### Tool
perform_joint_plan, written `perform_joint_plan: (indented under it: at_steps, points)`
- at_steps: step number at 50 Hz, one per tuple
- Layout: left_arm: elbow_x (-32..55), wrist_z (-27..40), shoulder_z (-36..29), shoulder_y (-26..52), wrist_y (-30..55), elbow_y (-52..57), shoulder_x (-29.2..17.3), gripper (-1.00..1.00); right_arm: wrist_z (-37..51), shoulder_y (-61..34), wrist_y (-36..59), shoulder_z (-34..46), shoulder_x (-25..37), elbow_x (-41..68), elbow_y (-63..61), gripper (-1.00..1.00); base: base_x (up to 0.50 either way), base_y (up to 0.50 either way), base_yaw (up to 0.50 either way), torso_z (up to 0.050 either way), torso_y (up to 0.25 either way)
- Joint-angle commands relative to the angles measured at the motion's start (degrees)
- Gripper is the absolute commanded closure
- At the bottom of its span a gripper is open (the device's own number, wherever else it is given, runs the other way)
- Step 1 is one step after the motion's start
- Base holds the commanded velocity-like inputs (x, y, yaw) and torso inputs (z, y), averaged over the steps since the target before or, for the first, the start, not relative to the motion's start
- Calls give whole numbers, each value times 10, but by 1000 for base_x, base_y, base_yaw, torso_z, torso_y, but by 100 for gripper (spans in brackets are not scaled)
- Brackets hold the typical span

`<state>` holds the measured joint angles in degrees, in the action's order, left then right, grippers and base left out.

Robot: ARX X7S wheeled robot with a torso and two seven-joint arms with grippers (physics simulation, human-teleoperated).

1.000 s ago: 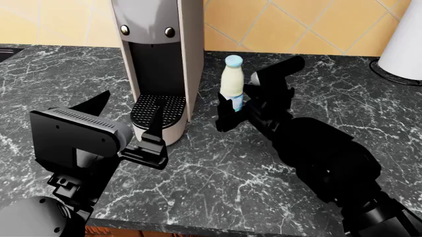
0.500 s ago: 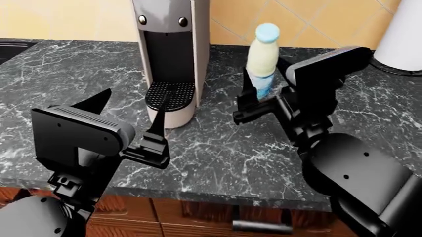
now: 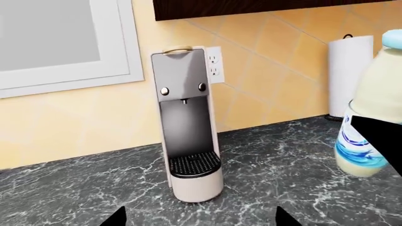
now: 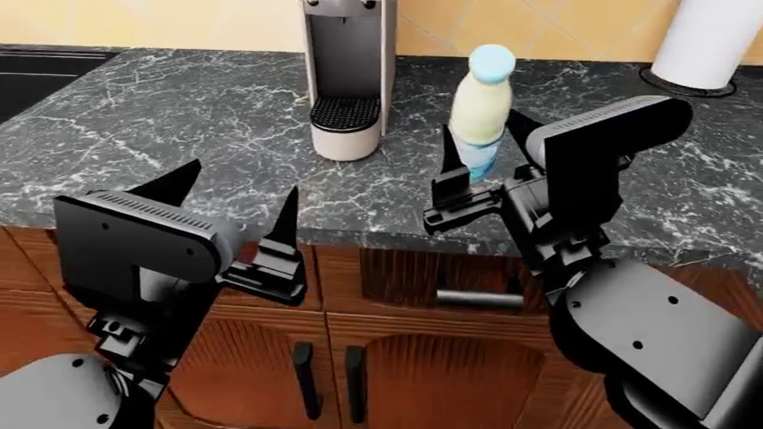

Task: Move the drinks to the dining counter.

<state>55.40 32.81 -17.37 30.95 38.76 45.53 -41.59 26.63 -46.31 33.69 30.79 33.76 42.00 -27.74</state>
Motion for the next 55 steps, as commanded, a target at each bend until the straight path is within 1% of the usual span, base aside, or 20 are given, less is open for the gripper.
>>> perform_joint_plan:
  at_steps: [1, 19, 21, 23, 25, 26, 33, 55]
  points:
    - [-2, -1, -3, -1, -1, -1, 0, -100, -2, 9, -12, -7, 3, -20, -6, 100, -519, 207, 0, 0, 0]
    - [-5, -1, -5, -4, -6, -1, -2, -100, 0, 13, -15, 0, 9, -31, -14, 100, -508, 320, 0, 0, 0]
    - [-4, -1, -4, -4, -6, -1, -2, -100, 11, 12, -8, -11, 6, -18, -12, 100, -21, -2, 0, 0, 0]
    - [-4, -1, -5, -4, -6, -1, -2, -100, 3, 13, -18, -9, 8, -23, -14, 100, 0, 0, 0, 0, 0]
    - [-3, 0, -4, -4, -6, -1, -2, -100, 5, 6, -6, 9, 12, -44, -15, 100, 0, 0, 0, 0, 0]
    - [-3, 0, -4, -3, -6, -1, -2, -100, 5, 11, -16, -2, 8, -34, -12, 100, -37, 432, 0, 0, 0]
    - [-1, 0, -5, 1, -5, -2, -2, -100, 0, 3, -13, 13, 8, -50, -12, 100, -63, 496, 0, 0, 0]
    - [-1, 1, -3, -4, -11, -1, -7, -100, -11, 2, -16, 16, 7, -40, -18, 100, -132, 491, 0, 0, 0]
